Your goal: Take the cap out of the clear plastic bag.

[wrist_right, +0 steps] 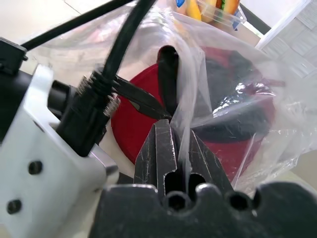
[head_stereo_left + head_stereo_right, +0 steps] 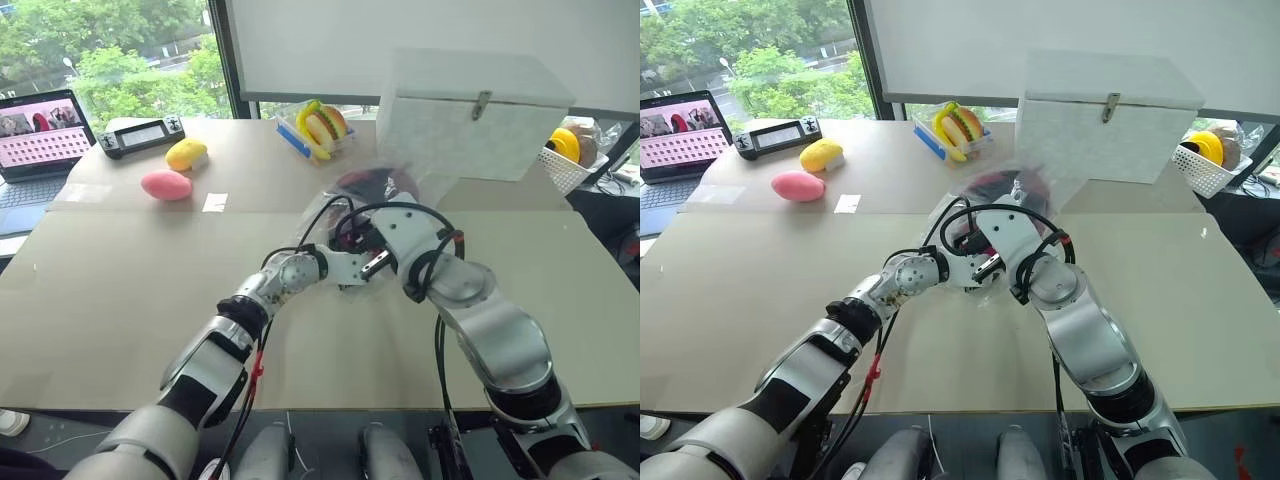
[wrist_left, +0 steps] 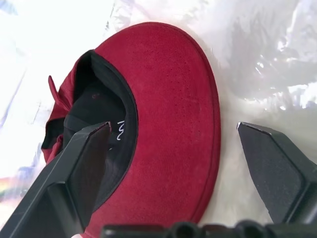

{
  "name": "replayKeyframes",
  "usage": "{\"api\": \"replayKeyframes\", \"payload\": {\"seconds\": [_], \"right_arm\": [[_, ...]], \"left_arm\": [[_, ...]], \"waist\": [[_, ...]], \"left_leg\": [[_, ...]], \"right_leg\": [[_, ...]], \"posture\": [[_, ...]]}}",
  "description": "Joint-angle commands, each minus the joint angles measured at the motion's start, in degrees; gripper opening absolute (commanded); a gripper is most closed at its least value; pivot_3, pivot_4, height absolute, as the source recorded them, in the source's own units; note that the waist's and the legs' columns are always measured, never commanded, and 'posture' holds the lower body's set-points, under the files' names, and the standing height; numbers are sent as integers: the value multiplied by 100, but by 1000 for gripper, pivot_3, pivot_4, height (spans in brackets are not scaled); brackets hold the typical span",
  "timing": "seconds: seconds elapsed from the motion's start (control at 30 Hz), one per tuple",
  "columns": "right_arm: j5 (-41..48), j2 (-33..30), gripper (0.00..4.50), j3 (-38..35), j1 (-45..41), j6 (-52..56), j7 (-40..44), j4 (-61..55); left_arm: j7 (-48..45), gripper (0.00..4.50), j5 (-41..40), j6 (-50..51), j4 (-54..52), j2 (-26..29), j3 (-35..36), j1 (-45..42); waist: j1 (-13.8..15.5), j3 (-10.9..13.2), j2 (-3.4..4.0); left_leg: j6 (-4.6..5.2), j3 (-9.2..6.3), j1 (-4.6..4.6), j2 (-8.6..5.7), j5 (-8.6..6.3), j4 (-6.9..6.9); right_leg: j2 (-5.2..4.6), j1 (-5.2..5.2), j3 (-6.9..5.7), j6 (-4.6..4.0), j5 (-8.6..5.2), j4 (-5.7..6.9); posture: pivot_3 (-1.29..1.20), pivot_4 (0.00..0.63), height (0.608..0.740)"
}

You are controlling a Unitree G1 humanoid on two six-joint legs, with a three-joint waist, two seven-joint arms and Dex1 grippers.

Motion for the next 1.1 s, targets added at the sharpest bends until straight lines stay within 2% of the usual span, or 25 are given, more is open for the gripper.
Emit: {"api": "replayKeyframes", "payload": {"seconds": [0.03,0.2,0.3,0.47,0.63,0.73,0.87,1.03,1.1], "right_arm": [[-1,-13,0,-95,-121,-76,-9,-178],[-15,0,0,-83,-124,-63,-32,-173],[-20,26,0,-77,-128,-52,-51,-184],[-26,57,0,-77,-119,-34,-83,-196],[-25,77,0,-97,-117,-23,-127,-214],[-33,92,0,-116,-114,13,-153,-238],[-26,96,0,-129,-115,49,-180,-258],[-20,76,0,-150,-88,57,-204,-275],[-19,84,0,-159,-87,46,-209,-273]], "left_arm": [[-1367,4418,-560,704,8,-198,46,277],[-2424,4418,-939,1421,-472,-127,127,297],[-2388,4418,-779,1529,-447,-73,19,209],[-1417,4418,-128,1331,117,-169,-339,-57],[233,4418,560,1318,919,-392,-748,-404],[957,4418,699,1394,1230,-507,-797,-543],[1168,4418,734,1334,1467,-565,-792,-613],[982,4418,673,1307,1525,-574,-780,-600],[921,3887,651,1302,1504,-562,-769,-575]], "waist": [[-2,-1,1],[-24,-2,4],[-22,-2,4],[1,-3,2],[-13,-4,2],[-44,-4,2],[-89,-5,3],[-102,-5,3],[-110,-5,3]], "left_leg": [[0,0,0,0,0,0],[1,-2,-6,1,-1,-4],[2,-1,-9,0,-2,-4],[2,-3,-5,0,-2,-4],[0,-2,68,6,-3,-4],[0,-5,68,11,-2,-3],[0,-1,64,19,-2,-4],[-1,5,59,17,-3,-4],[-1,5,60,18,-3,-5]], "right_leg": [[-1,0,0,1,0,-1],[0,-10,0,-10,7,-3],[0,-9,0,-23,15,-6],[0,-1,-1,-15,10,-10],[0,93,-1,31,1,-40],[0,91,4,50,9,-44],[6,77,6,56,12,-41],[6,73,7,56,12,-43],[7,73,7,56,12,-42]], "posture": [[0,150,740],[0,150,740],[0,150,740],[0,150,740],[0,150,740],[0,150,740],[0,150,740],[0,150,740],[0,150,740]]}}
